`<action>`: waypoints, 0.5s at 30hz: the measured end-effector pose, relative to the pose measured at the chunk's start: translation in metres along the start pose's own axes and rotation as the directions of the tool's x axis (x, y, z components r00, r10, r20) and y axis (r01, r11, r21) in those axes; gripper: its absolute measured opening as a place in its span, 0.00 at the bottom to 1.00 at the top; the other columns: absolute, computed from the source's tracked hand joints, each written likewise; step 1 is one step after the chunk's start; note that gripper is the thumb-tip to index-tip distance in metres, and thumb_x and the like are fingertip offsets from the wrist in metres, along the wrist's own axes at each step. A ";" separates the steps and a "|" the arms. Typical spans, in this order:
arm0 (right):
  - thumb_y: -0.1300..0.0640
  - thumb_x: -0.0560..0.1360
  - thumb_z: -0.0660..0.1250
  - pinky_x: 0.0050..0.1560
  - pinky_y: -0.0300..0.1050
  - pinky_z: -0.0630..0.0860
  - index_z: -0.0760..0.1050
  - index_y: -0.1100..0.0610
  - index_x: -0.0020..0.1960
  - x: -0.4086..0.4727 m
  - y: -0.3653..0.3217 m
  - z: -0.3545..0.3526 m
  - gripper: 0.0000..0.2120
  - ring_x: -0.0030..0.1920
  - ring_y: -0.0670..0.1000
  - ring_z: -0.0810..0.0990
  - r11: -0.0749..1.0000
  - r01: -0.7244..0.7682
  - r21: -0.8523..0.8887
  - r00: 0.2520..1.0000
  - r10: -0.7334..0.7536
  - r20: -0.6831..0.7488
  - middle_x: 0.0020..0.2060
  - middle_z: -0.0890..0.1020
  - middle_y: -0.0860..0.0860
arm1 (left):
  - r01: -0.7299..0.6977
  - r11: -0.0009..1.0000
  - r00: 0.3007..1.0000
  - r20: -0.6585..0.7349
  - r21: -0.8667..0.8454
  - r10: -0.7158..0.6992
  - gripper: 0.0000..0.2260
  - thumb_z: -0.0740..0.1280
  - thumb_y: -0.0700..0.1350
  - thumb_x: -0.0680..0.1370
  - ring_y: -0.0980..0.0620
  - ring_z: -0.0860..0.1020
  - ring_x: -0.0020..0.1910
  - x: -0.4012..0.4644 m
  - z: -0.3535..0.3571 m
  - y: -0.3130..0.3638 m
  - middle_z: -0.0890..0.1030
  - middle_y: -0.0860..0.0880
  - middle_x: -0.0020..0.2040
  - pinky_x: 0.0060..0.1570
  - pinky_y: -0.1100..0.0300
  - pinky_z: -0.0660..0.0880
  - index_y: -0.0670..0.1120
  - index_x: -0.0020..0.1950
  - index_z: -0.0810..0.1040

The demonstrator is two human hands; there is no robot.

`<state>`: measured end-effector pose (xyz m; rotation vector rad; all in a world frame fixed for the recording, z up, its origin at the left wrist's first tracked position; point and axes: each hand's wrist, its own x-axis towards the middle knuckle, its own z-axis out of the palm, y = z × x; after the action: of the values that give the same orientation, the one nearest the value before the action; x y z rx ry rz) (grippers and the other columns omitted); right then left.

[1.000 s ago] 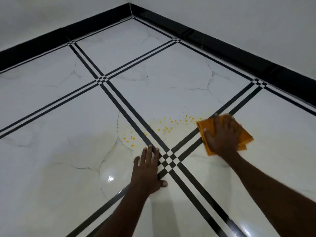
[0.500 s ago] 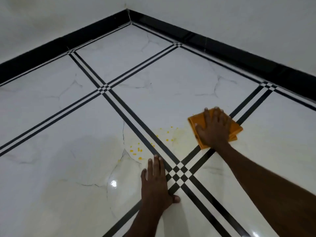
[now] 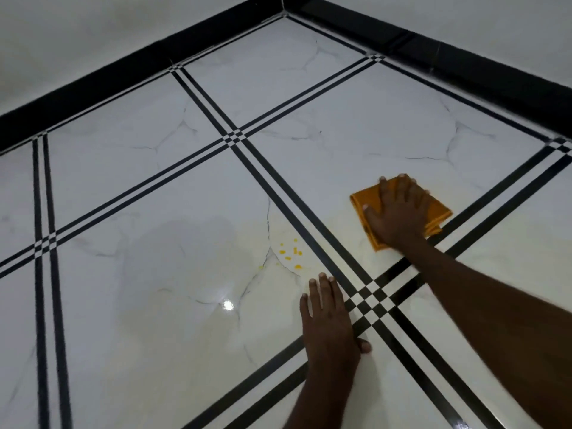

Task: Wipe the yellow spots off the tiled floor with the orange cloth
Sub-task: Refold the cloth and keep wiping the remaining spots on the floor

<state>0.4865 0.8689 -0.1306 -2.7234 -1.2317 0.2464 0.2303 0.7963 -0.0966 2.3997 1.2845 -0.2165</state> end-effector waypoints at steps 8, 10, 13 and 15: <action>0.29 0.77 0.50 0.80 0.67 0.48 0.47 0.46 0.84 -0.108 -0.100 0.041 0.41 0.83 0.61 0.50 0.872 0.489 -0.009 0.871 -0.488 0.061 0.84 0.51 0.56 | 0.248 0.968 0.947 -0.201 -0.028 -0.249 0.63 0.57 0.82 0.61 0.40 0.48 0.81 -0.035 -0.027 -0.110 0.49 0.38 0.81 0.76 0.45 0.48 0.39 0.81 0.47; 0.29 0.78 0.50 0.80 0.67 0.48 0.44 0.45 0.84 -0.131 -0.061 0.034 0.41 0.83 0.60 0.49 0.881 0.473 -0.010 0.878 -0.470 0.085 0.84 0.50 0.55 | 0.295 0.954 0.953 -0.090 0.045 -0.290 0.66 0.61 0.81 0.60 0.43 0.42 0.81 -0.023 -0.048 -0.150 0.41 0.40 0.82 0.78 0.45 0.47 0.41 0.81 0.41; 0.29 0.77 0.49 0.79 0.68 0.51 0.44 0.45 0.84 -0.105 -0.026 0.023 0.41 0.82 0.62 0.52 0.930 0.365 -0.052 0.930 -0.361 0.070 0.83 0.52 0.56 | 0.300 0.952 0.953 0.033 0.069 -0.302 0.68 0.68 0.78 0.58 0.43 0.40 0.81 -0.003 -0.062 -0.172 0.39 0.41 0.82 0.79 0.45 0.49 0.40 0.81 0.39; 0.30 0.76 0.49 0.77 0.70 0.53 0.49 0.47 0.84 -0.062 -0.046 0.020 0.41 0.81 0.65 0.55 0.961 0.268 -0.062 0.963 -0.268 0.012 0.82 0.56 0.60 | 0.282 0.958 0.958 0.038 0.061 -0.284 0.68 0.70 0.76 0.59 0.42 0.41 0.81 -0.002 -0.059 -0.169 0.40 0.40 0.81 0.79 0.46 0.49 0.39 0.81 0.39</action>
<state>0.4081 0.8534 -0.1353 -2.5657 -1.6154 0.1830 0.0867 0.9028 -0.0903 2.2321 1.6173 -0.3919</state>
